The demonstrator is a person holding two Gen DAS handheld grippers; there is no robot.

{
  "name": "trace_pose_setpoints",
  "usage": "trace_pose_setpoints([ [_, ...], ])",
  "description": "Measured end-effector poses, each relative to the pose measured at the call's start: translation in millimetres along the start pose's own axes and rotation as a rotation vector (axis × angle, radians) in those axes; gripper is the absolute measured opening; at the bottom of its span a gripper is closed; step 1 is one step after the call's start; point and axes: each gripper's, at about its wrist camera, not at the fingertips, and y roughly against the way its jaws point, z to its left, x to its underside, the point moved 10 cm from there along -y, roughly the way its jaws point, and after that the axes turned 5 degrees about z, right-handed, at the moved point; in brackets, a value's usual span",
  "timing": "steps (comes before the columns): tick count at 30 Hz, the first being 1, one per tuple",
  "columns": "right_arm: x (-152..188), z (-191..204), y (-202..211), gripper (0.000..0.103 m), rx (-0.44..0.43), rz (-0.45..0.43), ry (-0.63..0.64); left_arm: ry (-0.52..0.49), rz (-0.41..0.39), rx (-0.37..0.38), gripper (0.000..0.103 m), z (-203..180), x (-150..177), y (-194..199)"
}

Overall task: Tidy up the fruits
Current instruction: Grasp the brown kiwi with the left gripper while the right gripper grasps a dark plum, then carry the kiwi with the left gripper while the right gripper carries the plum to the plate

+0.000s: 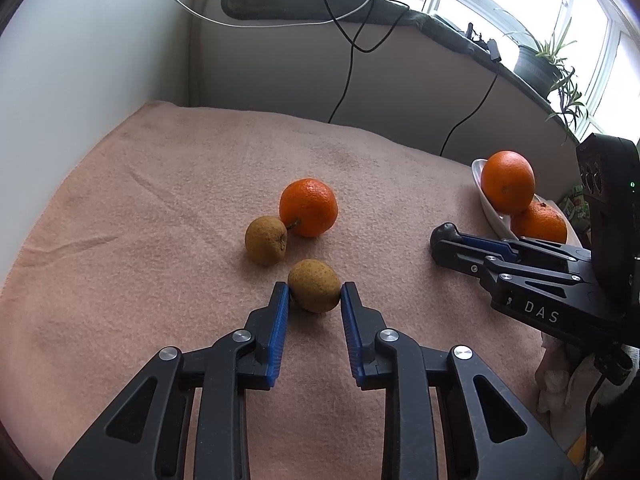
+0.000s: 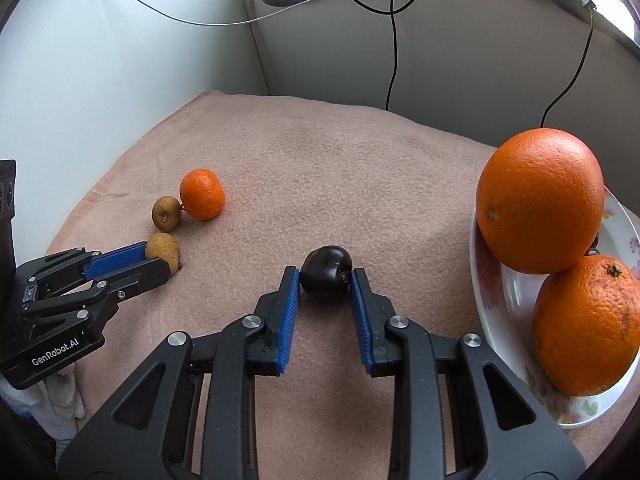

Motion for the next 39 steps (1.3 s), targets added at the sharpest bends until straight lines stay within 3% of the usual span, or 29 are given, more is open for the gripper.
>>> trace_pose_setpoints([
  [18,6.6,5.2,52.6,0.027,-0.049,-0.080,-0.003,-0.024,-0.054,0.063,0.025,-32.0,-7.5,27.7],
  [39,25.7,-63.6,131.5,0.027,-0.009,-0.195,-0.114,-0.144,-0.103,0.169,0.025,-127.0,-30.9,40.8],
])
